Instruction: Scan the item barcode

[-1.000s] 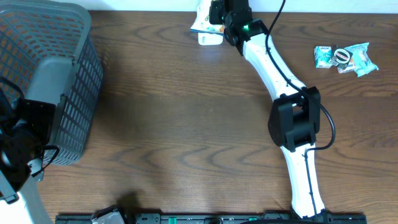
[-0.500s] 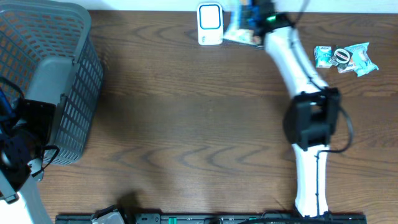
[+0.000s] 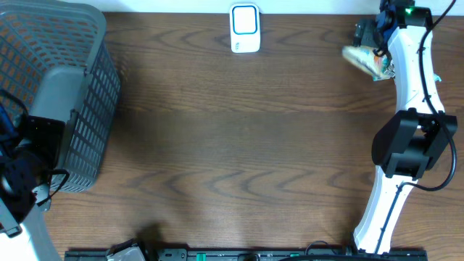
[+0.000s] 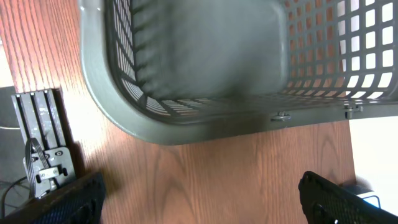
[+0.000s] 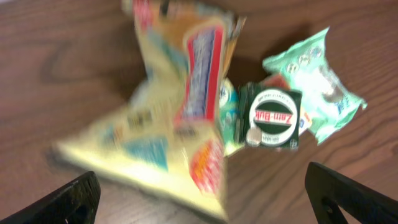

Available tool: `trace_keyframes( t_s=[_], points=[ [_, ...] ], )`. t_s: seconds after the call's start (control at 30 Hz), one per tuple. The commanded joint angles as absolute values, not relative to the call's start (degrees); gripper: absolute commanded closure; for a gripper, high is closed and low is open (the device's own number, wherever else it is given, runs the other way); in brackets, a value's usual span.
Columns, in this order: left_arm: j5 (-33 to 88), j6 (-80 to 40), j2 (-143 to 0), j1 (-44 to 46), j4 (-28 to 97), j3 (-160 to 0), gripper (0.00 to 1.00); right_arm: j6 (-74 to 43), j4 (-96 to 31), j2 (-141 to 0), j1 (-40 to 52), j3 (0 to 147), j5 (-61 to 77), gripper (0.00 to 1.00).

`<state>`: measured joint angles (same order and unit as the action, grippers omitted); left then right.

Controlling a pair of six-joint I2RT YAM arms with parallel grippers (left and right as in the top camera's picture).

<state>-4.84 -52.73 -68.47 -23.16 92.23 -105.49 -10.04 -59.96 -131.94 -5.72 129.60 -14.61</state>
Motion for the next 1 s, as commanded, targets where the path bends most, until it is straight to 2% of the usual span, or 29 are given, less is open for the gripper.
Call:
trace_keyframes(
  t_s=[0.0, 0.43, 0.63, 0.8, 0.97],
  points=[
    [-5.39, -53.04, -68.47, -23.44, 94.91, -105.86, 0.03, -12.05, -62.22, -128.70, -5.56, 130.23, -12.32, 0.01],
    [-5.39, -53.04, -68.47, -23.44, 94.91, -105.86, 0.02, -12.84, -73.91, -110.32, 0.16, 130.23, -0.14, 0.01],
    [-5.39, -53.04, -68.47, -23.44, 94.91, -105.86, 0.03, -12.82, -80.07, -101.75, 4.01, 128.60, 0.60, 0.01],
    [-5.39, -53.04, -68.47, -23.44, 94.91, -105.86, 0.02, -12.80, -77.06, -91.20, 9.47, 115.98, -0.27, 0.01],
    [-5.39, -53.04, -68.47, -23.44, 94.91, -105.86, 0.02, -12.80, -65.30, -75.55, 14.37, 94.19, -0.51, 0.01]
  ],
)
